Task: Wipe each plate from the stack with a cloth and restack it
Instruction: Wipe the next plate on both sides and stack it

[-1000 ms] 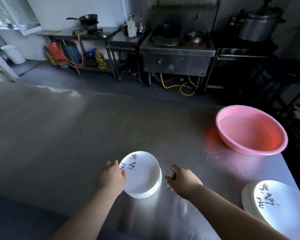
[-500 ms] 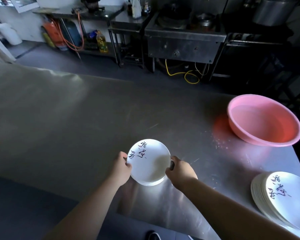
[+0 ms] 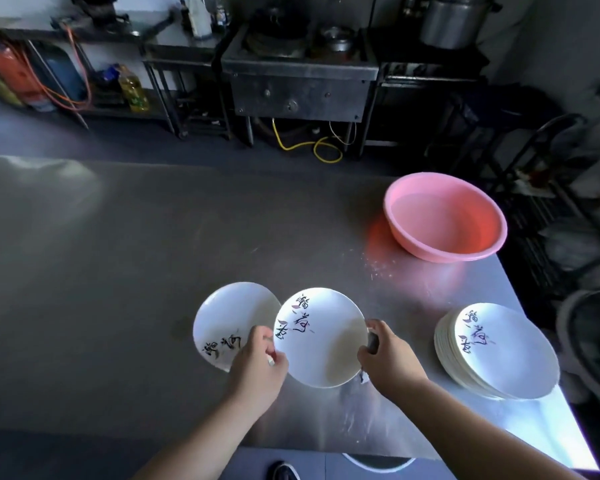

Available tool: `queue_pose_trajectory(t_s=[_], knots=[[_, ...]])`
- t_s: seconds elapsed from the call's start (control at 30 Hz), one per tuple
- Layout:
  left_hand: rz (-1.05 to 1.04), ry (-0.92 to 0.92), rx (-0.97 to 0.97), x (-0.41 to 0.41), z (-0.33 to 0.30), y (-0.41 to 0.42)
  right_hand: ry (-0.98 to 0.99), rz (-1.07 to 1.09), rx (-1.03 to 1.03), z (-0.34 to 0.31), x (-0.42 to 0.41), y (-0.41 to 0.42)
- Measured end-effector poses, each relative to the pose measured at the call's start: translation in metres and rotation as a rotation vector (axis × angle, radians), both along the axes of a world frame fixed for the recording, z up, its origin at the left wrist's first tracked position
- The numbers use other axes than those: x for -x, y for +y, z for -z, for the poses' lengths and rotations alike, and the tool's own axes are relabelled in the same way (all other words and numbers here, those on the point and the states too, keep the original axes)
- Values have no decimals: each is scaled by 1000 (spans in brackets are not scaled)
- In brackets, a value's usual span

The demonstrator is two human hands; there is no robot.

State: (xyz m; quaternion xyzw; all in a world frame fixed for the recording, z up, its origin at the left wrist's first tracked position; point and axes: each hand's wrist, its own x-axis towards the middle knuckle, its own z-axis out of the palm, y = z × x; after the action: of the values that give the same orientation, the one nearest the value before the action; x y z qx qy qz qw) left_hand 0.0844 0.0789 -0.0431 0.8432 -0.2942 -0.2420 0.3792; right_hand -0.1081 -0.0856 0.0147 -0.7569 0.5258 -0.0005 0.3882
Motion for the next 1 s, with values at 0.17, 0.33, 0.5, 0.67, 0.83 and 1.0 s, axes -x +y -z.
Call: queue_pose_trajectory(t_s=[0.17, 0.33, 0.5, 0.67, 0.83, 1.0], knots=[[110, 41, -85, 48, 29, -20, 135, 72, -45, 22, 45, -7], [143, 85, -206, 66, 51, -36, 195, 94, -108, 44, 65, -15], [146, 84, -227, 69, 62, -40, 159, 98, -118, 57, 69, -20], [167, 13, -201, 65, 77, -34, 275, 19, 25, 60, 74, -29], [380, -528, -125, 58, 87, -21, 86, -68, 343, 59, 61, -31], [502, -631, -190, 59, 106, -14, 63, -555, 196, 87, 35, -20]])
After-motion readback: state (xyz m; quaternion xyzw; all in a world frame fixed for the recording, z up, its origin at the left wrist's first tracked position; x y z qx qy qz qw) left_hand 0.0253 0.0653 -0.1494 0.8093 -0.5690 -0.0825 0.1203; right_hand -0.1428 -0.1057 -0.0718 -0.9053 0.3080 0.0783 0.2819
